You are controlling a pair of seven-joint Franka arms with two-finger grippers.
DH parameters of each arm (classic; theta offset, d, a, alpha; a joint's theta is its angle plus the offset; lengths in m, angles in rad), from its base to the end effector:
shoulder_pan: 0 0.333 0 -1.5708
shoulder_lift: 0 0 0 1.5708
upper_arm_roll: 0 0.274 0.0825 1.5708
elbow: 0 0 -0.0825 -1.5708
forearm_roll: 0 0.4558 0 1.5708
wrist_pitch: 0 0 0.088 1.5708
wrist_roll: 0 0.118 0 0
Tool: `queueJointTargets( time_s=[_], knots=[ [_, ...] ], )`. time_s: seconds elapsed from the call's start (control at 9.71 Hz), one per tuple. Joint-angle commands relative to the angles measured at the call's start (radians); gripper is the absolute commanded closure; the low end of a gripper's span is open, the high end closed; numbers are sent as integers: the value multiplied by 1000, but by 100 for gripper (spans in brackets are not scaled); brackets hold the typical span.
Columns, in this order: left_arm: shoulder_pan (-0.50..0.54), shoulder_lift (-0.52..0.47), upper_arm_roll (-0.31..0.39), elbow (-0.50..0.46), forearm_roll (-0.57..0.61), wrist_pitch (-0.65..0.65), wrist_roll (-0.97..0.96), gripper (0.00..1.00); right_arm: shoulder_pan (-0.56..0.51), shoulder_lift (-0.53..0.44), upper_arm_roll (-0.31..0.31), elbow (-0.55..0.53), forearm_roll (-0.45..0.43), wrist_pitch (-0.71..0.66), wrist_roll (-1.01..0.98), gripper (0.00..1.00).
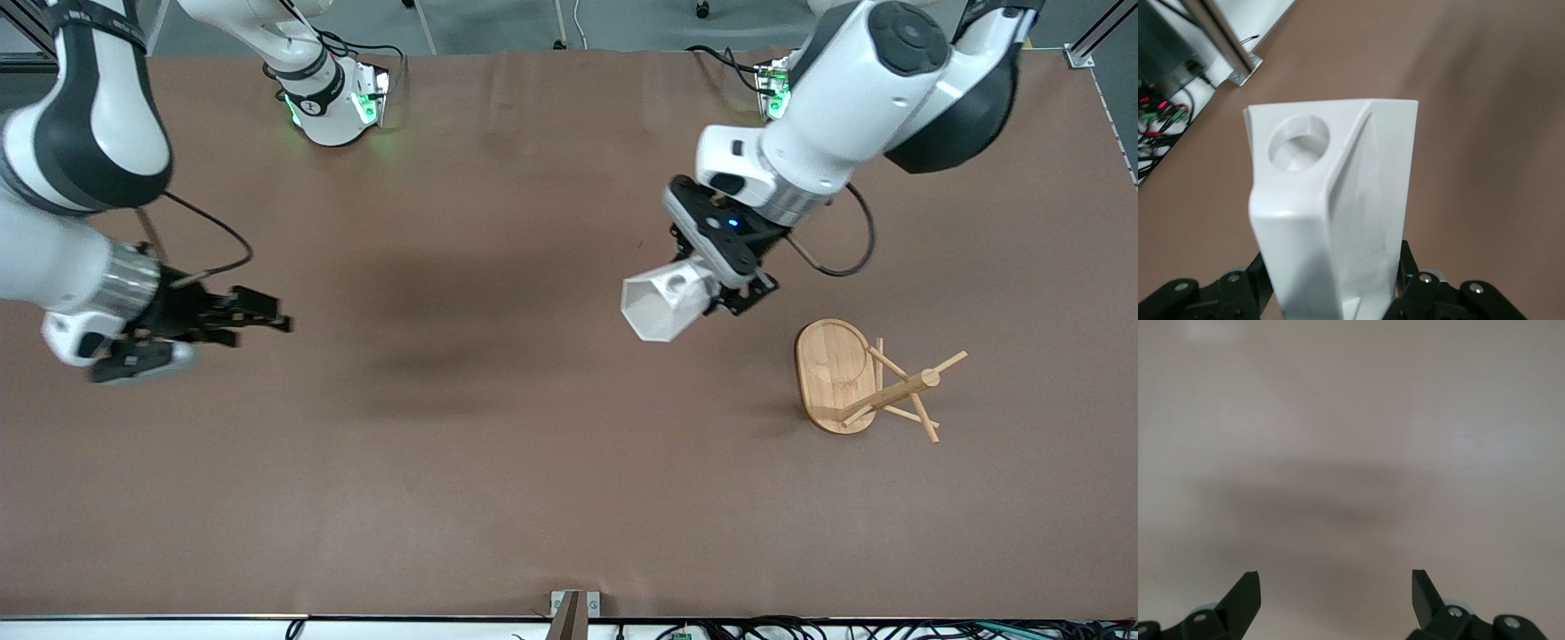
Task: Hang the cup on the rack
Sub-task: 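Open the right gripper and carry the cup toward the rack with the left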
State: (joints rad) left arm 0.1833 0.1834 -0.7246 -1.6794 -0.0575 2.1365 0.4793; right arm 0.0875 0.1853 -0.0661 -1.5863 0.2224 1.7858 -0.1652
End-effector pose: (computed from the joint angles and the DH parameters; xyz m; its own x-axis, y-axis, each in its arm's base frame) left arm 0.6121 -0.3443 0.4767 0.5313 -0.7699 0.3534 -0.8261 -0.5633 0.0147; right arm 0.6841 0.0383 0.4626 0.9896 0.1368 0.0435 0.1428 -0.9694 -0.1998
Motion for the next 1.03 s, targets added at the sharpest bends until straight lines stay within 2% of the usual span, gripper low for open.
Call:
queueJointTargets(
  time_s=[0.0,0.21,0.31,0.41,0.52,0.62,0.72,0.82,0.93],
  knots=[
    [38,-8,2,-49,15,-9,-37,99,-32,-17,3,217,-172,-168,29,0],
    [-13,-73,116,-132,1,-7,-73,99,-66,-29,8,308,-224,-295,27,0],
    [-52,-111,190,-185,-49,-7,-73,99,-68,-93,29,299,-286,-345,57,1],
    [-94,-151,259,-236,-109,-6,-71,99,-98,-157,67,217,-297,-333,102,2],
    [-113,-171,298,-272,-116,-6,-71,99,-123,-231,93,106,-296,-272,107,3],
    [-120,-179,319,-310,-116,-3,-70,99,-121,-304,86,-31,-285,-175,111,3],
    [-149,-185,365,-347,-119,8,-68,99,-109,-332,39,-116,-276,-127,113,3],
    [-187,-190,420,-373,-120,28,-68,99,-97,-327,-9,-119,-234,-128,110,2],
    [-188,-202,428,-423,-120,63,-59,99,-97,-319,-30,-107,-229,-123,95,1]
  ],
)
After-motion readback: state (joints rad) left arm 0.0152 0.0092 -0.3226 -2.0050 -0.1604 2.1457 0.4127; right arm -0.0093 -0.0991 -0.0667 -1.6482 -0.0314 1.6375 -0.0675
